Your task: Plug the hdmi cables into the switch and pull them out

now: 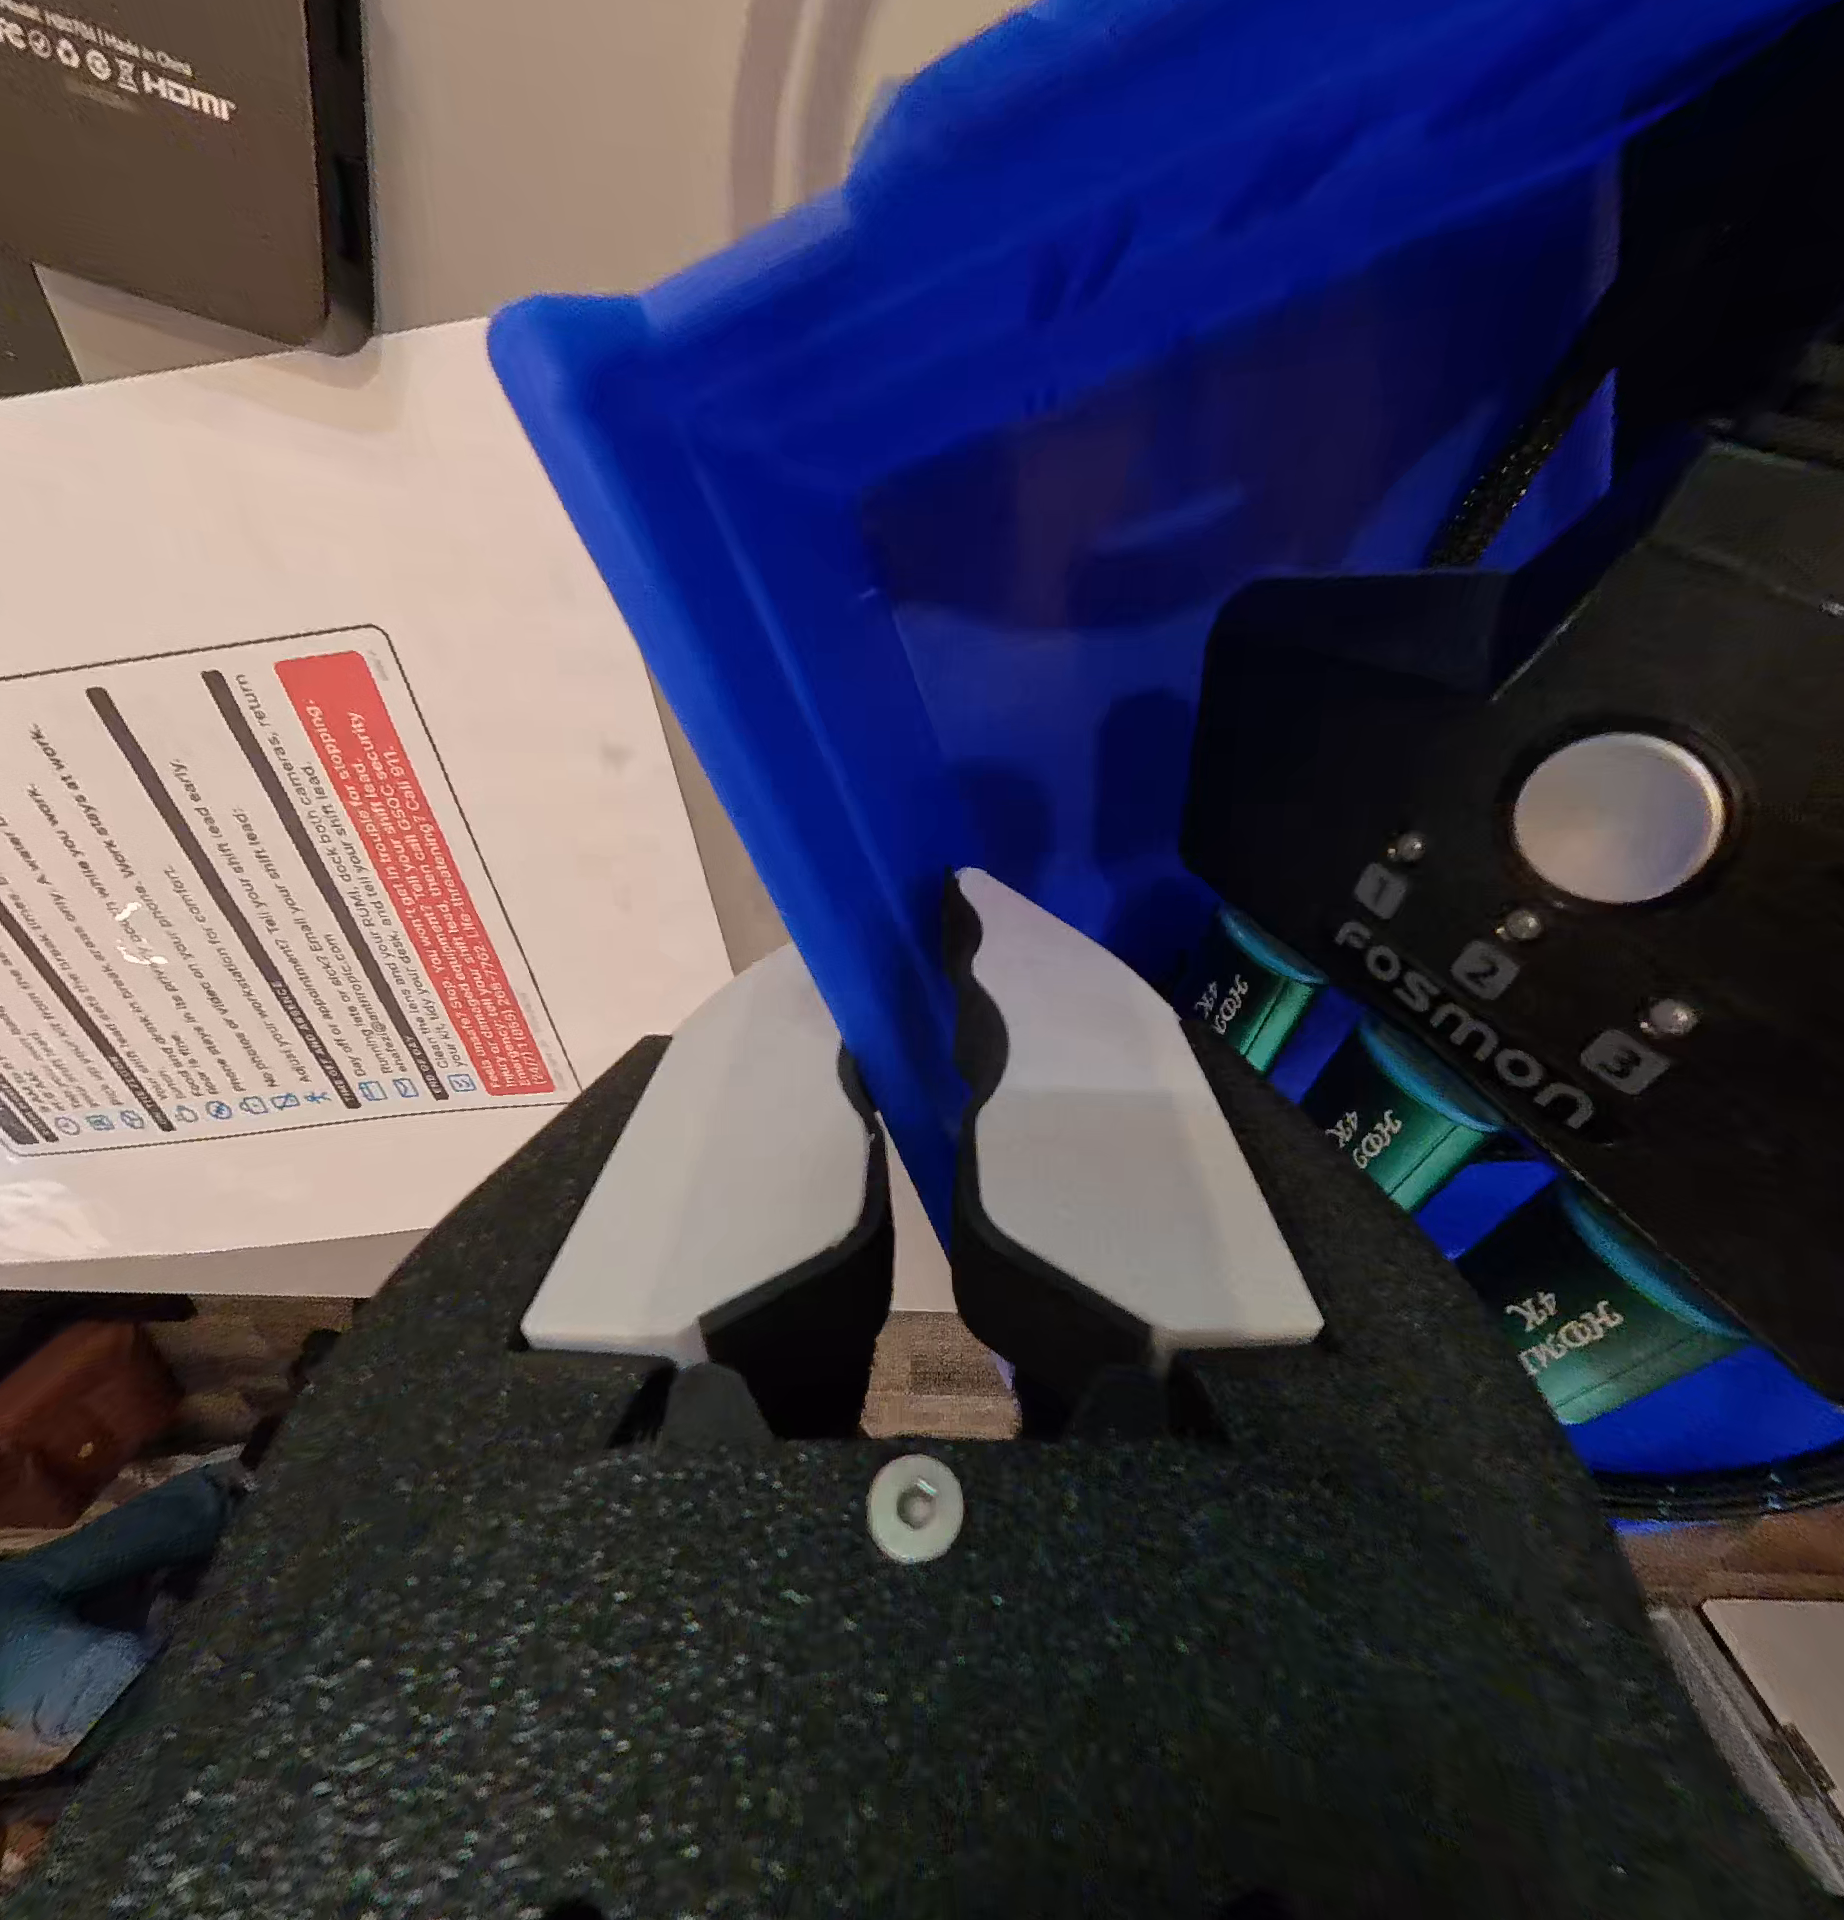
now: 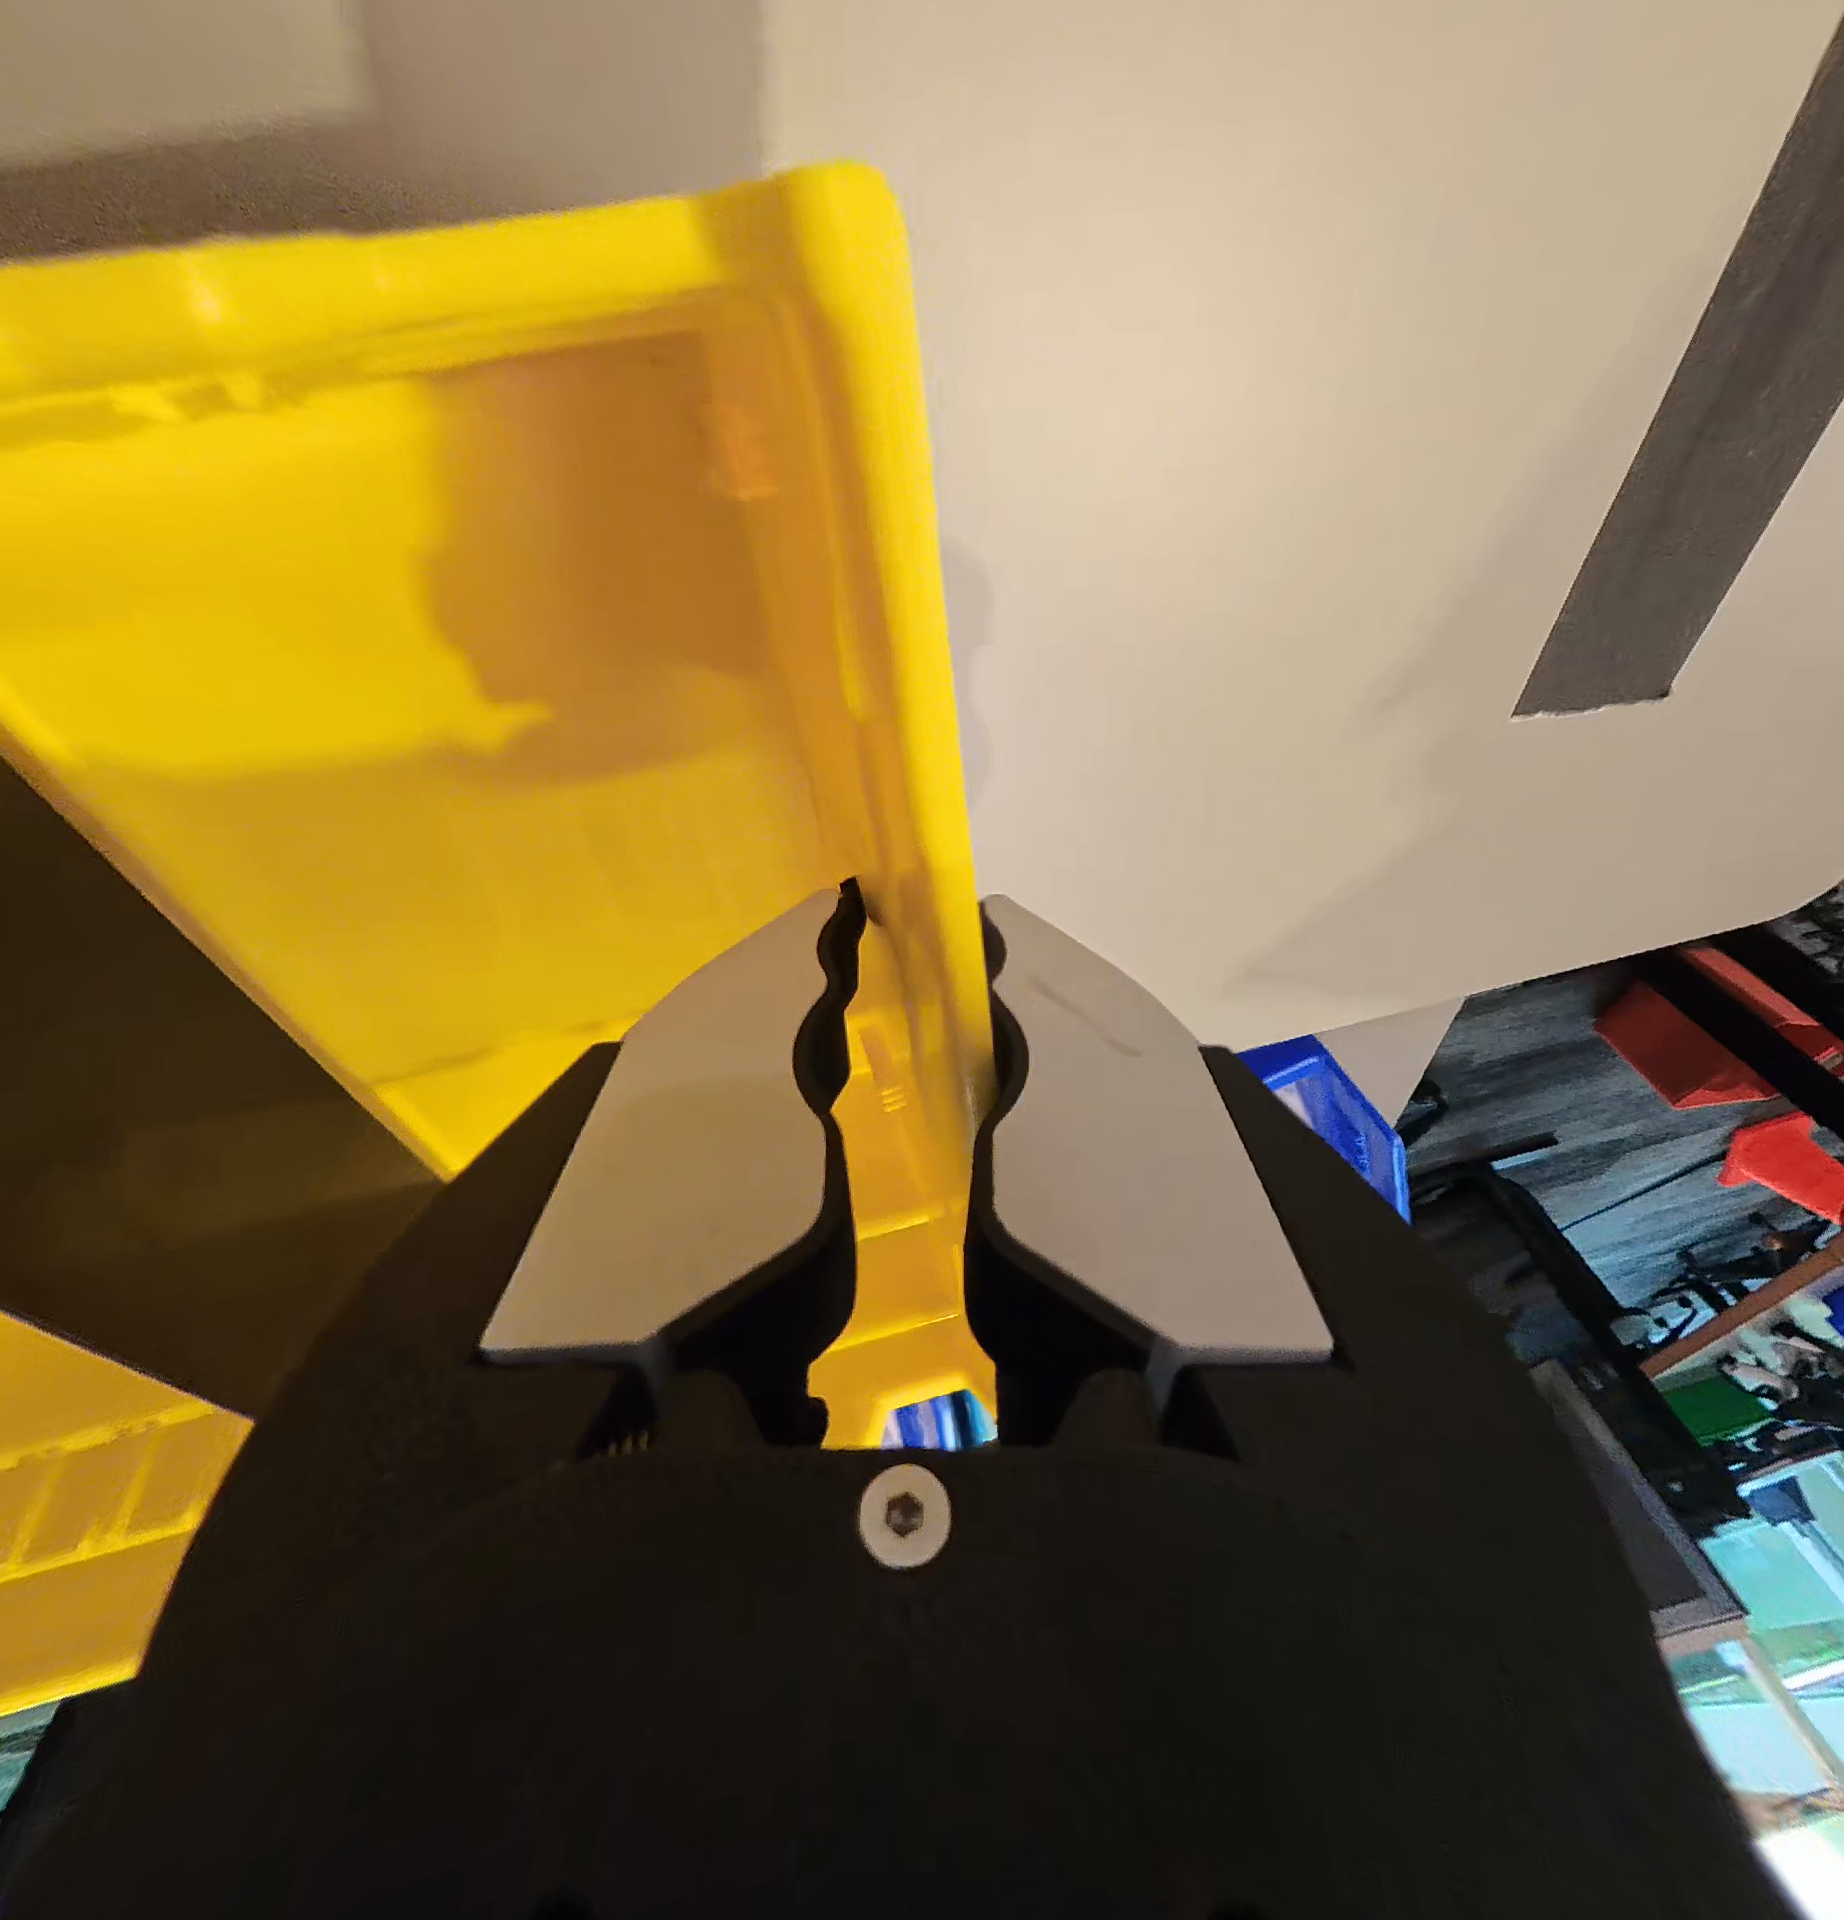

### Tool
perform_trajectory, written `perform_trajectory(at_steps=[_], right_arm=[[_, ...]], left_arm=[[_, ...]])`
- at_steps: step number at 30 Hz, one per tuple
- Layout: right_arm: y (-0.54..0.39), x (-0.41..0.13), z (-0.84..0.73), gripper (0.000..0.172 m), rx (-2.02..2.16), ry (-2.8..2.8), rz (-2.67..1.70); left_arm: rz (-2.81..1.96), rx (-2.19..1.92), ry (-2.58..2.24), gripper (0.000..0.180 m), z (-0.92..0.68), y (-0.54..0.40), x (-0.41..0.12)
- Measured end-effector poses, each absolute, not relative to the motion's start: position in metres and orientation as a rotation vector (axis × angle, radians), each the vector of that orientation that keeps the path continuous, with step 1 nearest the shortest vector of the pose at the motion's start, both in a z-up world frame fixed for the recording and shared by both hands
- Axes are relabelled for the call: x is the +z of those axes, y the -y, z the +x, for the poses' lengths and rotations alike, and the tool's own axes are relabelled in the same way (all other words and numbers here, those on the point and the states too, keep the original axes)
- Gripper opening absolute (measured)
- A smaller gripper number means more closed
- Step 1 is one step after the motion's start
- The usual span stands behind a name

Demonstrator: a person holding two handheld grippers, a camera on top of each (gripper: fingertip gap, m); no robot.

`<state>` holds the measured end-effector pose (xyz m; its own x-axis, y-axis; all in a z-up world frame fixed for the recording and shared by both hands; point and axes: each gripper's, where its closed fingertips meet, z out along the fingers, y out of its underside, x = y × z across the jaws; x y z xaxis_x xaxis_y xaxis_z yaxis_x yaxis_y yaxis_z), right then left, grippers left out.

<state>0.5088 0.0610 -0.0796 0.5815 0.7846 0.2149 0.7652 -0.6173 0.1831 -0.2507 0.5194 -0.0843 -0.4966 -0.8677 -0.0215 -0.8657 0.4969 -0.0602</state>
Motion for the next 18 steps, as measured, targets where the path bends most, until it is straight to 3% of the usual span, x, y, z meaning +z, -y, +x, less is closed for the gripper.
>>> perform_trajectory(at_steps=[18], right_arm=[[-0.052, -0.078, 0.559, 0.023, 0.546, -1.265, 2.72]], left_arm=[[-1.421, 0.187, -2.781, 0.014, -0.273, -0.54, -0.083]])
